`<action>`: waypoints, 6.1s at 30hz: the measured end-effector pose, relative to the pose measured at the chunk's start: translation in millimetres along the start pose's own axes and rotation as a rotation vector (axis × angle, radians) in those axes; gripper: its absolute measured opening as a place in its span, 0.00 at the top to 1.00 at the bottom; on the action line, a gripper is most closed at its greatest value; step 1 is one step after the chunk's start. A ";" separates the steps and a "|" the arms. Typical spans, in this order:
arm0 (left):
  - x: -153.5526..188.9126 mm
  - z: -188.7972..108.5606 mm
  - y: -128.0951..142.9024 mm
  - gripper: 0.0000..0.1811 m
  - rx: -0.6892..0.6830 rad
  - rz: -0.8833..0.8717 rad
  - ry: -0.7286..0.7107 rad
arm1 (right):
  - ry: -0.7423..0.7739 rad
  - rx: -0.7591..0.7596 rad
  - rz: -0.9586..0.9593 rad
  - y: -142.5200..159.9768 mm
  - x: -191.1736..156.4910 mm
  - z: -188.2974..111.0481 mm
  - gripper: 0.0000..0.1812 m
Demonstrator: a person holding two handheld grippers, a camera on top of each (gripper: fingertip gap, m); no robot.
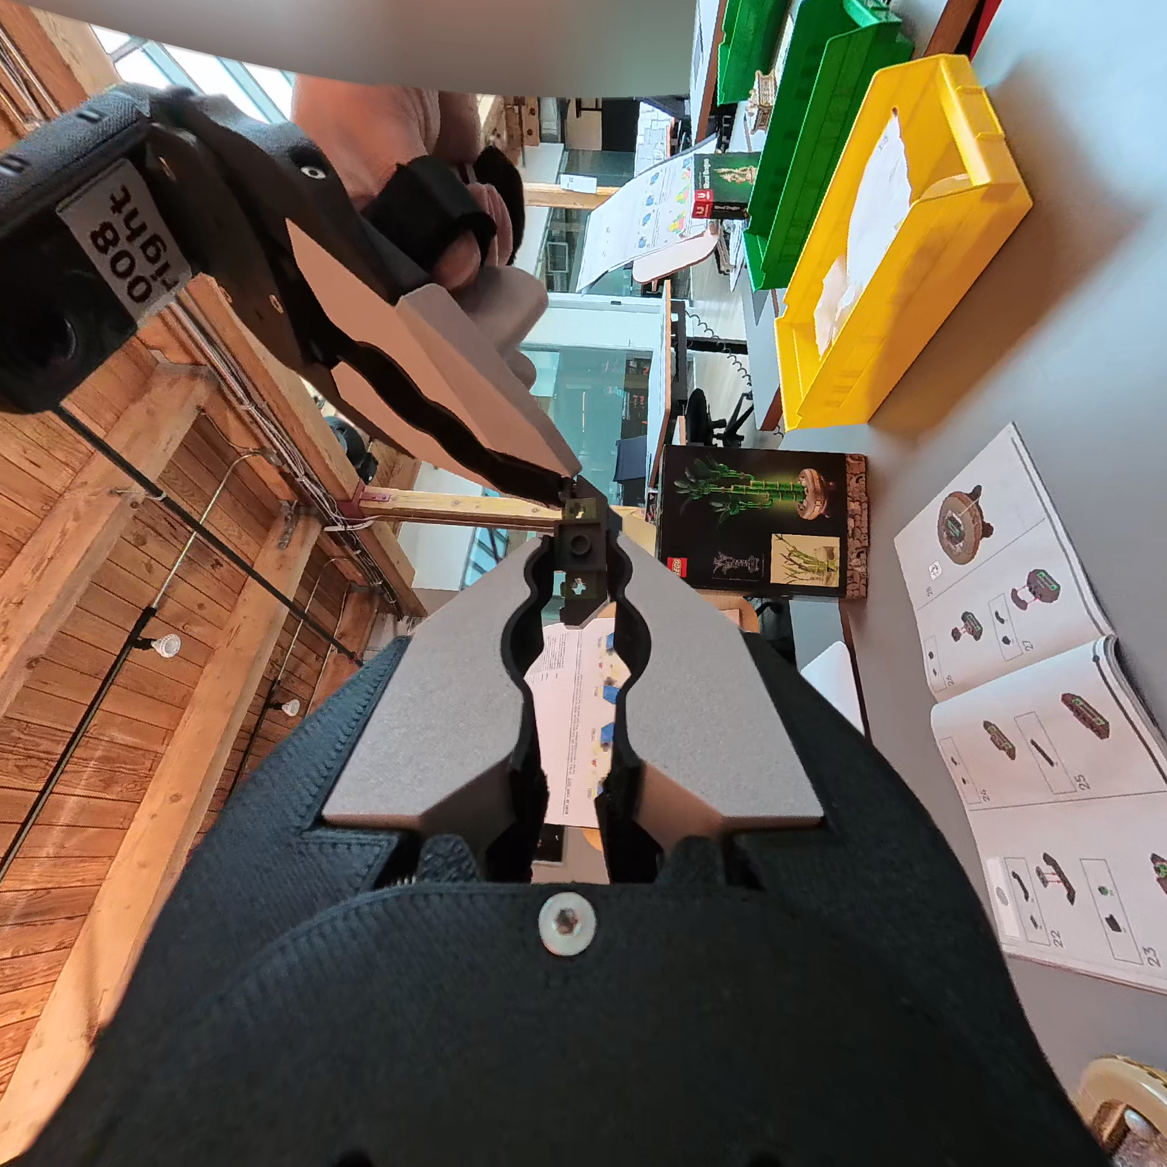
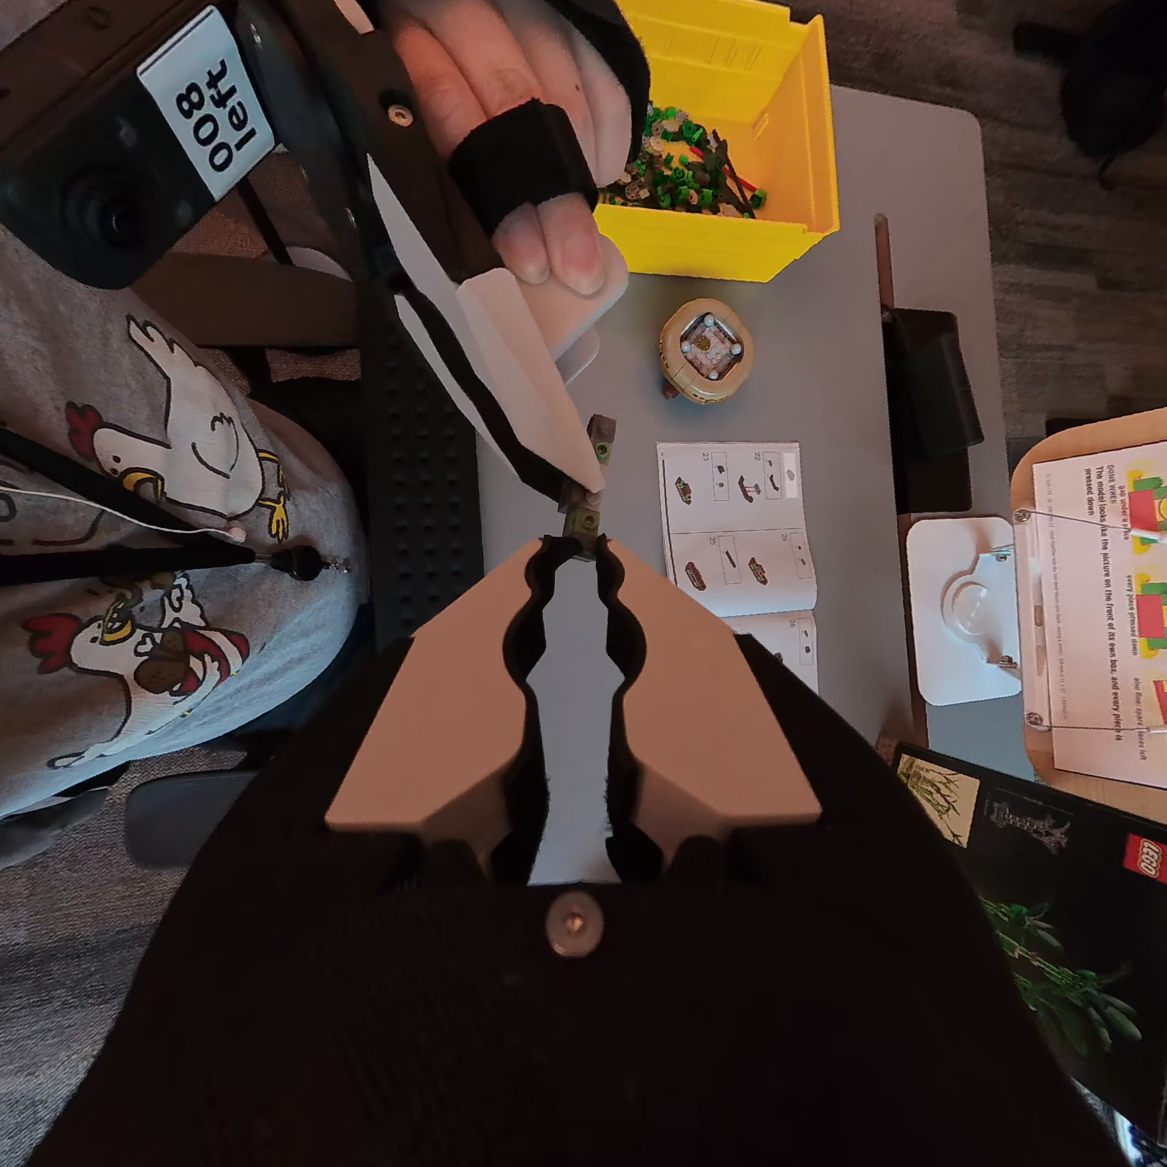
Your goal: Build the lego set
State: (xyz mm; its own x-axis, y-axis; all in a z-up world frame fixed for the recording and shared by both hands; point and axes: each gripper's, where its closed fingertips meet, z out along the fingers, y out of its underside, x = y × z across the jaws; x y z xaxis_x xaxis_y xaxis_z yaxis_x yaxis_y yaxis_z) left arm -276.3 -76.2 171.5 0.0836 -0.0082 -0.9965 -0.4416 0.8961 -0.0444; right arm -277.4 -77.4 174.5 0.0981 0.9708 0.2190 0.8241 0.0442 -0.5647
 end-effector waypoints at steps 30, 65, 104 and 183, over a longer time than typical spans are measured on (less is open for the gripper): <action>5.1 1.8 -2.2 0.92 0.011 -0.028 0.015 | 0.230 0.008 -0.194 8.3 -0.2 9.2 0.93; 24.4 9.8 5.5 0.92 -0.015 -0.201 0.159 | 0.641 -0.122 -0.485 25.1 12.6 24.2 0.94; 32.0 17.8 13.3 0.92 -0.066 -0.212 0.203 | 0.713 -0.099 -0.459 31.2 21.5 31.2 0.92; 37.5 18.2 20.1 0.92 -0.059 -0.246 0.221 | 0.782 -0.003 -0.589 27.4 23.5 34.7 0.93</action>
State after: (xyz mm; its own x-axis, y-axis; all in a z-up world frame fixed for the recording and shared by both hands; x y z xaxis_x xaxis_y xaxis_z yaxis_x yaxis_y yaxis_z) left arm -265.8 -50.4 134.5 0.0016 -0.3225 -0.9466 -0.4838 0.8282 -0.2829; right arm -271.8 -45.2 136.6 0.0116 0.3627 0.9318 0.8609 0.4704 -0.1938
